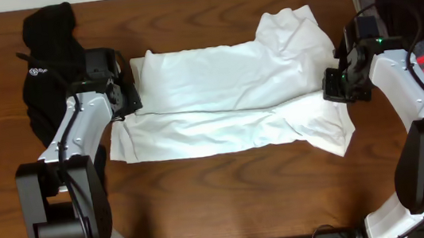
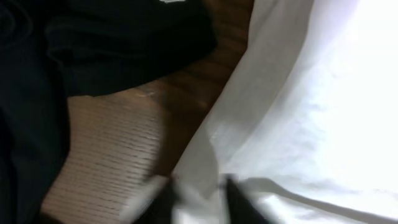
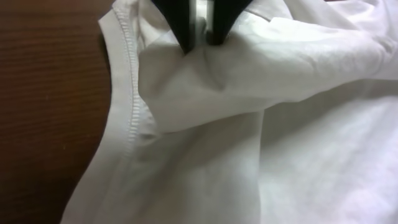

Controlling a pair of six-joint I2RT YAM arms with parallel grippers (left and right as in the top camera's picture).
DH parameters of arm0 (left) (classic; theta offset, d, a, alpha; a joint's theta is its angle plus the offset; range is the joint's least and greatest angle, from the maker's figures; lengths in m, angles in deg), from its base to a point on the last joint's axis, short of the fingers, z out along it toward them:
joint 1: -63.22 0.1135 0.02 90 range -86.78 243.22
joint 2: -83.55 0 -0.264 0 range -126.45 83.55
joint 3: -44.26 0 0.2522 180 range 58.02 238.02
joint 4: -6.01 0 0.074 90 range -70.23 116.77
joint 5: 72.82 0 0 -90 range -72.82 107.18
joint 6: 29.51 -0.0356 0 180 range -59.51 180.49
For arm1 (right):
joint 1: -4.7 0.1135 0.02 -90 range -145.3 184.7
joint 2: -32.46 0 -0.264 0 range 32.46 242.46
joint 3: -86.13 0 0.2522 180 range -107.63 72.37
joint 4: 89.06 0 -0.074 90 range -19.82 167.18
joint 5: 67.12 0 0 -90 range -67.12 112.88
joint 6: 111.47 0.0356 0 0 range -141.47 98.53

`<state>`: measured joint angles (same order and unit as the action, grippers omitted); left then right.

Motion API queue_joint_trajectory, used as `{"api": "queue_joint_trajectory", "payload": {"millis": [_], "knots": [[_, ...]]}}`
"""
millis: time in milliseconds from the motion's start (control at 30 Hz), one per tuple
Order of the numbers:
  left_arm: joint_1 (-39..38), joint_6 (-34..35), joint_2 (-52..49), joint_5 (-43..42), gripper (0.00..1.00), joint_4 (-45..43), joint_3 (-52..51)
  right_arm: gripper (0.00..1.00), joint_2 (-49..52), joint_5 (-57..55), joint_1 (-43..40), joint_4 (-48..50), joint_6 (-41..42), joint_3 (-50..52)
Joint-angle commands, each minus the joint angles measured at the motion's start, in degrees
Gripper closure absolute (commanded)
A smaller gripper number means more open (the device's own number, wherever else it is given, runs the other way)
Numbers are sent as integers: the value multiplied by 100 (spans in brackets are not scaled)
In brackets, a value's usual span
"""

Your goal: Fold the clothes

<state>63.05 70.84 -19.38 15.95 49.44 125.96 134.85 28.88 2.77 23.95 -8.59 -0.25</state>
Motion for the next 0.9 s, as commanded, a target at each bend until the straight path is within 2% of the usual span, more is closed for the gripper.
{"api": "queue_joint_trajectory", "payload": {"millis": [0, 33, 67, 233, 300, 433, 533, 700, 867], "knots": [[9, -92, -72, 90, 14, -72, 0, 63, 70, -63, -31, 9, -9, 13], [9, -177, -68, 90, 5, -96, 7, 58, 66, -63, -52, -4, -11, 2], [9, -264, -63, 90, 2, -107, 37, 56, 59, -63, -83, -44, -15, -35], [9, -282, 94, 22, 2, 229, 452, 53, -26, -15, -205, -439, -238, -514], [9, -313, 201, -35, 2, 450, 699, 49, -50, -15, -229, -671, -420, -863], [7, -789, 286, -732, 2, 782, 1259, 40, -50, -13, -227, -1180, -848, -1709], [7, -885, 284, -1226, 2, 791, 1707, 35, -48, 2, -221, -1423, -1099, -2267], [7, -885, 4, -1414, 2, 787, 2592, 33, -48, 7, -219, -1436, -1191, -2833], [-4, -885, -702, -1784, 2, 892, 3563, 32, -39, 114, -219, -1250, -1191, -2896]]}}
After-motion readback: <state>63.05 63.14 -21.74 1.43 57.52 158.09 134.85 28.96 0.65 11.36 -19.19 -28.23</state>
